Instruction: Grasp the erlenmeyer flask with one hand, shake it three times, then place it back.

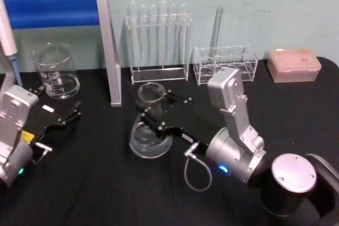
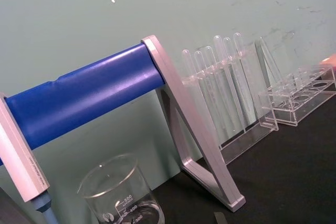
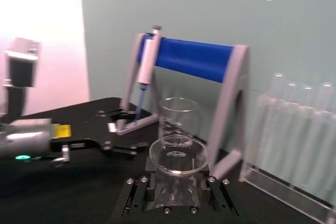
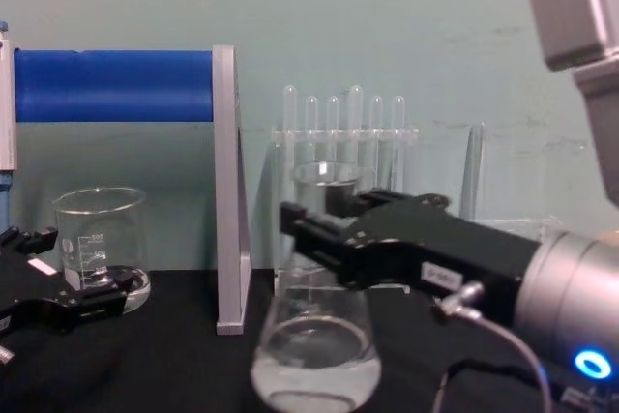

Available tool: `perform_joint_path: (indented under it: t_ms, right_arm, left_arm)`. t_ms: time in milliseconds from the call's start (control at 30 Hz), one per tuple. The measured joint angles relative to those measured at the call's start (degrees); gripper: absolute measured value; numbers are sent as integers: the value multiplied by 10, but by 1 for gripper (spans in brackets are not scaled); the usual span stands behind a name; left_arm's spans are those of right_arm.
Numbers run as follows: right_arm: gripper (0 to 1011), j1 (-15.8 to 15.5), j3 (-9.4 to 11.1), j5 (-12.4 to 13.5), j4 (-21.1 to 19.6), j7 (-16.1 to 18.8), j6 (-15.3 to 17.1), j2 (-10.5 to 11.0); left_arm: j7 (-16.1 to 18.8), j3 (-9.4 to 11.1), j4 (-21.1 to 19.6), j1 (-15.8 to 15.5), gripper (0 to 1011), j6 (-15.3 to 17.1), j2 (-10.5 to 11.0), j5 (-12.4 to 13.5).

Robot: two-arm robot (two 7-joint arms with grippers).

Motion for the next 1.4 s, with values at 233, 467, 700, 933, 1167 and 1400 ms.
perform_joint_path:
  t_ms: [233,467,700,933,1167,1400]
  right_arm:
    - [449,1,-25,5,-7,16,4,-2]
    - [449,2,-44,9,-13,28,6,1]
    - [449,5,-50,14,-12,29,7,3]
    - [449,10,-30,13,2,4,7,2]
    - [449,14,5,11,18,-28,7,1]
    - [449,18,47,8,35,-58,7,-1]
  left_arm:
    - [0,0,0,0,1001,0,0,0]
    - [0,0,0,0,1001,0,0,0]
    - [0,0,0,0,1001,0,0,0]
    - [0,0,0,0,1001,0,0,0]
    - [0,0,0,0,1001,0,0,0]
    - [0,0,0,0,1000,0,0,0]
